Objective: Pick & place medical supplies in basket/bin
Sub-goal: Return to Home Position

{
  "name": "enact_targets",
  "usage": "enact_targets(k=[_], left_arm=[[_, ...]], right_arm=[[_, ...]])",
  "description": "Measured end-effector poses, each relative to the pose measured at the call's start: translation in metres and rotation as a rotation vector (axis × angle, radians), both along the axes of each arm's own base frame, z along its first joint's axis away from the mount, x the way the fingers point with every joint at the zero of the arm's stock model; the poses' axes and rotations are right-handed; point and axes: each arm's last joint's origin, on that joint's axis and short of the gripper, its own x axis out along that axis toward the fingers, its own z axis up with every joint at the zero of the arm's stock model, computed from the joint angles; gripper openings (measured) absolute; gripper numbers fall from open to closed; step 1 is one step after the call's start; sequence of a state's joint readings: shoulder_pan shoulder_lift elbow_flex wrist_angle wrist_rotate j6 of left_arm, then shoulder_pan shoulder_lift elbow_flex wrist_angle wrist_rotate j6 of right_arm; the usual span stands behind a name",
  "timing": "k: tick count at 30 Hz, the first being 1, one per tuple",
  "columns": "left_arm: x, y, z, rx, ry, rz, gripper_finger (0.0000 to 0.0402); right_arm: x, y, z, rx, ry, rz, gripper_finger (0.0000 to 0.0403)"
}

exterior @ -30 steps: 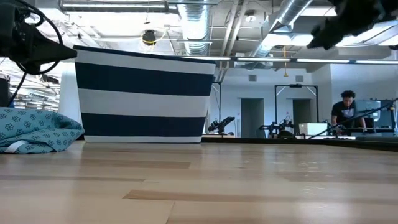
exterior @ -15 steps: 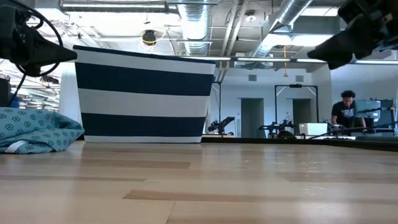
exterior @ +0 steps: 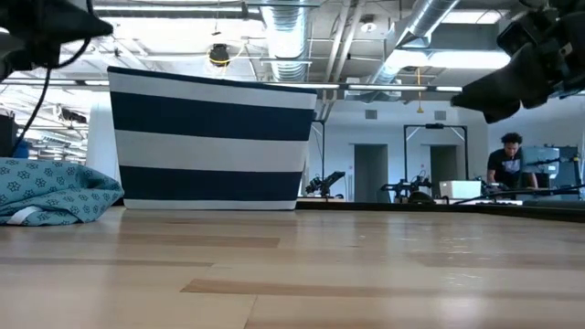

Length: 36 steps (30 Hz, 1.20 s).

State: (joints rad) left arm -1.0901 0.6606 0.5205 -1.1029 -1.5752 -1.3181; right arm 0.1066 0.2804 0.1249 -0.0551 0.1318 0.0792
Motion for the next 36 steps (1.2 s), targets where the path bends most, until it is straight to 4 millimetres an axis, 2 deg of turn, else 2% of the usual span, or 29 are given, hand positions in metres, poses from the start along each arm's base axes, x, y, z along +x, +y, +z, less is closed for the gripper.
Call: enact_targets(k=[3,5,9,11,12,15,17,18,21,24,27,30,33,36], left_arm=[[0.000,-0.012,0.008,0.012,0.044,-0.072,0.0000],[0.001,-0.021,0.021,0.040,0.060,-0.111,0.0000],[0.001,-0.034,0.074,0.156,0.142,-0.243,0.0000],[0.004,-0.039,0.106,0.152,0.160,-0.418,0.0000],[0.005,-0.041,0.119,0.174,0.159,-0.558,0.0000],[0.003,-0.049,0.137,0.351,0.108,-1.049,0.0000],[0.002,-0.051,0.129,0.444,0.108,-1.247,0.0000],[0.003,-0.052,0.119,0.471,0.136,-1.267,0.0000],[0.013,-0.052,0.079,0.508,0.214,-1.157,0.0000],[0.026,-0.049,0.041,0.481,0.193,-1.018,0.0000],[0.031,-0.043,0.012,0.510,0.104,-1.044,0.0000],[0.032,-0.033,-0.003,0.548,-0.060,-1.047,0.0000],[0.034,-0.019,-0.021,0.500,-0.080,-0.950,0.0000],[0.034,-0.005,-0.027,0.410,-0.121,-0.870,0.0000]], right_arm=[[0.001,0.000,-0.004,0.001,-0.011,-0.003,0.0146],[0.001,0.000,-0.004,0.002,-0.020,-0.005,0.0144],[0.001,0.000,-0.001,0.005,-0.051,-0.004,0.0142],[0.002,0.000,0.001,0.008,-0.073,-0.004,0.0143],[0.002,0.000,0.001,0.008,-0.078,-0.004,0.0144],[0.002,0.000,0.001,0.003,-0.078,-0.003,0.0147],[0.002,0.000,0.001,0.002,-0.077,-0.003,0.0148],[0.002,0.000,0.001,0.001,-0.076,-0.003,0.0148],[0.002,0.000,0.001,0.001,-0.074,0.003,0.0146],[0.002,0.001,0.000,0.003,-0.069,0.025,0.0144],[0.002,0.002,0.000,-0.003,-0.070,0.045,0.0144],[0.001,0.003,0.000,-0.033,-0.069,0.056,0.0146],[0.002,0.003,0.001,-0.047,-0.073,0.056,0.0146],[0.002,0.002,0.000,-0.048,-0.067,0.050,0.0143]])
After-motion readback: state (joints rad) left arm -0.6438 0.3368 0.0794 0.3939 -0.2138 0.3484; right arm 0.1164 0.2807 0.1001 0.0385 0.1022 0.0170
